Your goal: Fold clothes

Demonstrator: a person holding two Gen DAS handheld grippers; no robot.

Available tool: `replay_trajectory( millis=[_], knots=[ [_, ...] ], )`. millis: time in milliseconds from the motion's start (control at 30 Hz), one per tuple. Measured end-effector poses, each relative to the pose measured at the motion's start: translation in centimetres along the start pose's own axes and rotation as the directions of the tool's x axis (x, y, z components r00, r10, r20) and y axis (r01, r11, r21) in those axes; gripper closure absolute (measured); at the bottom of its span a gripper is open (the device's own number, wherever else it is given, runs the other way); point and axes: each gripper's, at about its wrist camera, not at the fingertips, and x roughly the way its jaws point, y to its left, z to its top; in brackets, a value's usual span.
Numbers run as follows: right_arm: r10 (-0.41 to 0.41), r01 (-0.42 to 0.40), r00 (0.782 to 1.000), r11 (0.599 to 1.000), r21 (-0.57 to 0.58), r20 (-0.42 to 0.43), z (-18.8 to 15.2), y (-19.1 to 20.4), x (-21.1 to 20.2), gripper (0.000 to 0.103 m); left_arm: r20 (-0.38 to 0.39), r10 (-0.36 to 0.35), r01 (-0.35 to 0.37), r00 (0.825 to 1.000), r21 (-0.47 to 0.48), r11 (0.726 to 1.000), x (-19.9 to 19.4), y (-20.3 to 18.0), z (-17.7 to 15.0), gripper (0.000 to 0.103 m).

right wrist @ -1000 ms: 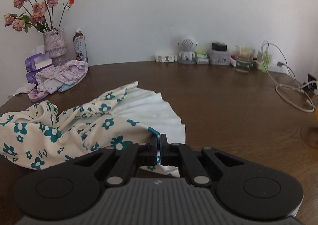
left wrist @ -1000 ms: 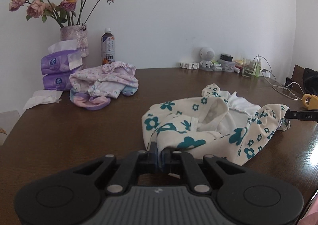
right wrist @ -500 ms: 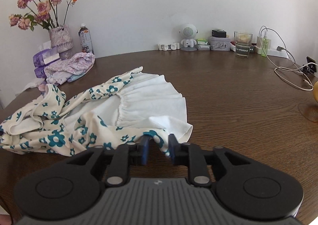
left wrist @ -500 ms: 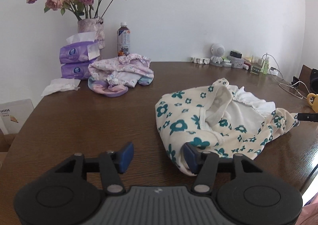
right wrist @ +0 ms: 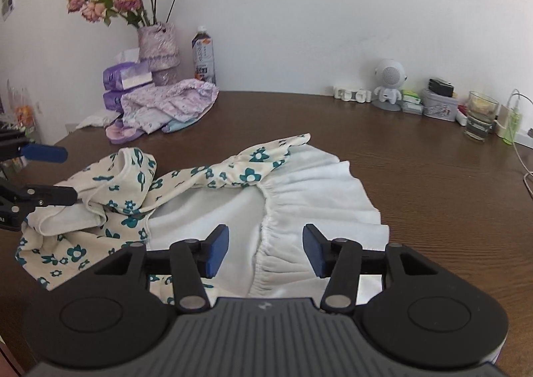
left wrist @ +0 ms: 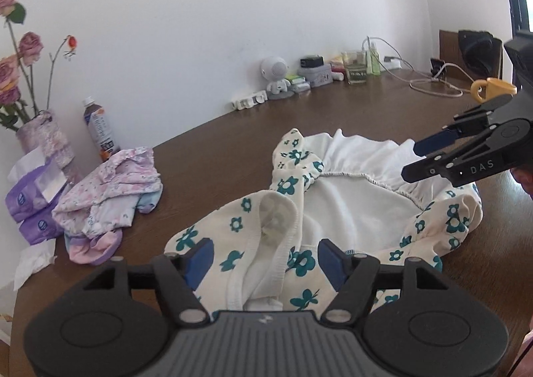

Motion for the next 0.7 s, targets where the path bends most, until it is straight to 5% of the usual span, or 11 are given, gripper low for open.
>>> replay_trajectory(
  millis=[233, 400, 700],
  knots=[
    [0.034, -0.036, 0.999, 0.996, -0.087, -0.026, 2.0, 1.1, 3.0, 0.053, -0.05, -0.007, 0.012, 0.999, 0.092, 0.996, 2.9, -0.4, 1.3, 0.035],
    [0.089, -0.094, 0.994, 0.99, -0.105, -0.059, 3.9, 2.0, 5.5, 0.053, -0.071, -0.007, 0.011, 0.997, 0.066, 0.998, 4.0, 0.3, 1.0, 0.049],
    [0.064, -0.089, 0.994, 0.94, -0.329, -0.084, 6.1, 6.2, 9.7, 0.054, -0.073, -0.01, 0.011, 0.997, 0.016, 1.0, 3.8, 2.0, 0.0, 0.049]
  ],
)
